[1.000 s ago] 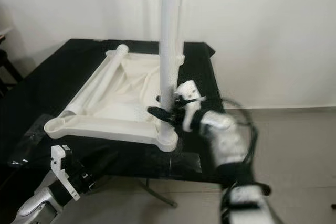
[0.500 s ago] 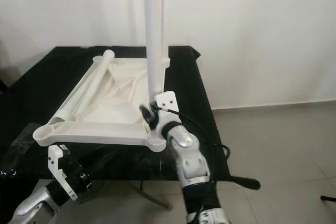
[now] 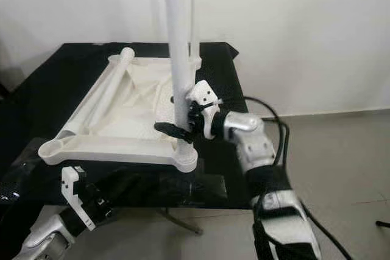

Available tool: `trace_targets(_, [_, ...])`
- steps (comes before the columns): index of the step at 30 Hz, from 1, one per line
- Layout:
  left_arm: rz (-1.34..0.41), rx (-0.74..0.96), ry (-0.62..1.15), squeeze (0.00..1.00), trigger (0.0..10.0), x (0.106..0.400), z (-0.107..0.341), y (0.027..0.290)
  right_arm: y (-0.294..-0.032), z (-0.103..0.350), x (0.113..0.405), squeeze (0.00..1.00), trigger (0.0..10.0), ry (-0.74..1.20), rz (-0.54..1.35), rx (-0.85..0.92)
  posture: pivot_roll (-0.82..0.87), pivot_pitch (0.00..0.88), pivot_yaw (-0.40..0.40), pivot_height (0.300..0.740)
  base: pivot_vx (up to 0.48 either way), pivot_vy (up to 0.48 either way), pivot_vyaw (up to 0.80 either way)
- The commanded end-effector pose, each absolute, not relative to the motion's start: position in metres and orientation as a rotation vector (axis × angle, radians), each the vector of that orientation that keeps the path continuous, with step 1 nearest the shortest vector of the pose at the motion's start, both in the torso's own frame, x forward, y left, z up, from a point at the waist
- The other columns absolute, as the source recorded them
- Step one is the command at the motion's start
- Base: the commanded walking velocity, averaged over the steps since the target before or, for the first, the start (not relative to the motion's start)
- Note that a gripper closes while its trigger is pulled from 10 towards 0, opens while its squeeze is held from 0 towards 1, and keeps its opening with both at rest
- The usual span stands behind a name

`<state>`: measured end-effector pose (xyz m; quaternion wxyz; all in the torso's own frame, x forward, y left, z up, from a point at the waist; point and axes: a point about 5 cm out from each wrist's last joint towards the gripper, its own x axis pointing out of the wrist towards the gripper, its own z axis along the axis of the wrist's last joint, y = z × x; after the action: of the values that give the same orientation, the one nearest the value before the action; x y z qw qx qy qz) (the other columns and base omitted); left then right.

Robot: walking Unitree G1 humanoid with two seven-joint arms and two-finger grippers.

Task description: Building children table

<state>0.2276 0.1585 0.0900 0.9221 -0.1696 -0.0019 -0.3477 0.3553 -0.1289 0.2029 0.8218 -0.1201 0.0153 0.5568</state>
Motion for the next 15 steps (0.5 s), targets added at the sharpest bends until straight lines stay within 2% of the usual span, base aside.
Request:
trace_targets(1, [-0.703, -0.339, 0.0, 0.0, 10.0, 0.227, 0.088, 0.16, -0.127, 0.204, 0.355, 0.0, 10.0, 0.039, 1.24, -0.257, 0.05, 0.0, -0.004, 0.74, 0.0, 0.0, 0.0])
trace_targets(5, [-0.704, -0.339, 0.002, 0.0, 10.0, 0.227, 0.087, 0.161, -0.133, 0.205, 0.358, 0.0, 10.0, 0.067, 1.28, -0.246, 0.05, 0.0, -0.002, 0.74, 0.0, 0.0, 0.0])
trace_targets(6, [-0.704, -0.338, 0.003, 0.0, 10.0, 0.227, 0.087, 0.161, -0.135, 0.204, 0.359, 0.0, 3.9, 0.076, 1.285, -0.245, 0.06, 0.0, -0.003, 0.74, 0.0, 0.0, 0.0])
trace_targets(7, [-0.703, -0.337, 0.004, 0.0, 10.0, 0.226, 0.087, 0.161, -0.136, 0.202, 0.359, 0.0, 0.0, 0.084, 1.294, -0.223, 0.06, 0.0, -0.001, 0.74, 0.0, 0.0, 0.0])
trace_targets(12, [-0.703, -0.336, 0.004, 0.0, 10.0, 0.226, 0.088, 0.162, -0.139, 0.197, 0.358, 0.0, 0.0, 0.092, 1.305, -0.193, 0.06, 0.0, 0.004, 0.74, 0.0, 0.0, 0.0])
trace_targets(15, [-0.706, -0.336, 0.013, 0.0, 10.0, 0.222, 0.087, 0.164, -0.154, 0.182, 0.354, 0.0, 0.0, 0.087, 1.226, -0.17, 0.05, 0.0, 0.03, 0.74, 0.0, 0.0, 0.0])
